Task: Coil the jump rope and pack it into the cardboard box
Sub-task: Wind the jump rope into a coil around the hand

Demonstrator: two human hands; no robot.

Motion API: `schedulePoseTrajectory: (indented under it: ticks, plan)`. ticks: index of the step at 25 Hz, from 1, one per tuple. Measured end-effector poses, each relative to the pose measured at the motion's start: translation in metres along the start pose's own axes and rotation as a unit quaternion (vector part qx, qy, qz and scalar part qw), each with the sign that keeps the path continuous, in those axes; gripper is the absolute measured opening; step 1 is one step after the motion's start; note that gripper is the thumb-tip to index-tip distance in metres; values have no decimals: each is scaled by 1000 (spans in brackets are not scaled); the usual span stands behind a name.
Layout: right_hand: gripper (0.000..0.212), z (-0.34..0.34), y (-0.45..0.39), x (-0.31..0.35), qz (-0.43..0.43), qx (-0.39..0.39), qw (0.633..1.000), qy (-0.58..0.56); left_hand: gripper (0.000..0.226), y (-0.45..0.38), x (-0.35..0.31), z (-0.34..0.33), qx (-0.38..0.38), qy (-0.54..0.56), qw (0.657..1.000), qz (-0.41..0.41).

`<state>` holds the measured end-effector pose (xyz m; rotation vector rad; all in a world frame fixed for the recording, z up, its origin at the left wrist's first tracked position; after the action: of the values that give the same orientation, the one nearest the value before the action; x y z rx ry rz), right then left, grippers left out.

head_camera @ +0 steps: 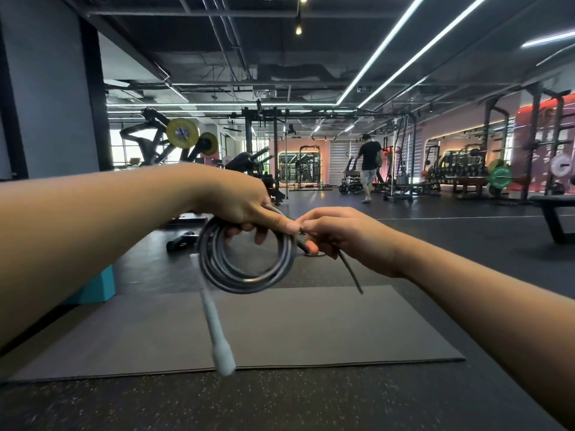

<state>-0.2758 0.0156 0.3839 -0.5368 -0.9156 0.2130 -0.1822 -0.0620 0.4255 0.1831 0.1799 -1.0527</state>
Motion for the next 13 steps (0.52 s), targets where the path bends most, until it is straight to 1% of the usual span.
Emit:
schedulePoseTrajectory:
  ticks: [1,2,3,5,7,9,10,12,13]
  plan:
    - [25,7,4,-6,-1,-22,1000,5,54,1,5,5,-15,-3,1000,2]
    - [23,12,8,-13,-4,-40,999,11,50,2,13,12,-31,21,999,2]
    - [23,15,13,-21,-8,-55,998,12,46,5,21,18,-44,72,996,-2]
    - [31,10,18,-37,-21,-79,997,-9,42,9,33,24,-61,180,981,-20]
    - [45,-7,14,-46,-31,-99,993,-53,44,7,45,23,-79,265,960,-41]
    - [58,-31,4,-47,-39,-116,988,-98,61,2,60,20,-103,343,932,-53]
    - [62,-42,-2,-46,-41,-123,986,-106,63,0,68,18,-121,371,919,-57]
    - [67,-64,-15,-40,-33,-132,984,-114,54,0,85,15,-170,405,896,-60]
    - [65,-75,-21,-39,-28,-140,982,-127,52,2,95,14,-193,423,884,-54]
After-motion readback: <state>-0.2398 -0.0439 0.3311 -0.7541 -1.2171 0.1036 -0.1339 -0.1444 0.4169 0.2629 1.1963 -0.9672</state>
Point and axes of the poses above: each hand's wrist, its own y-axis away from the middle knuckle, its own z-axis out of the back of the hand, x = y × z, the point moved 10 cm from there along -y, towards the middle knuckle, and after that the axes turned 10 degrees about z, right-handed, at the moved point
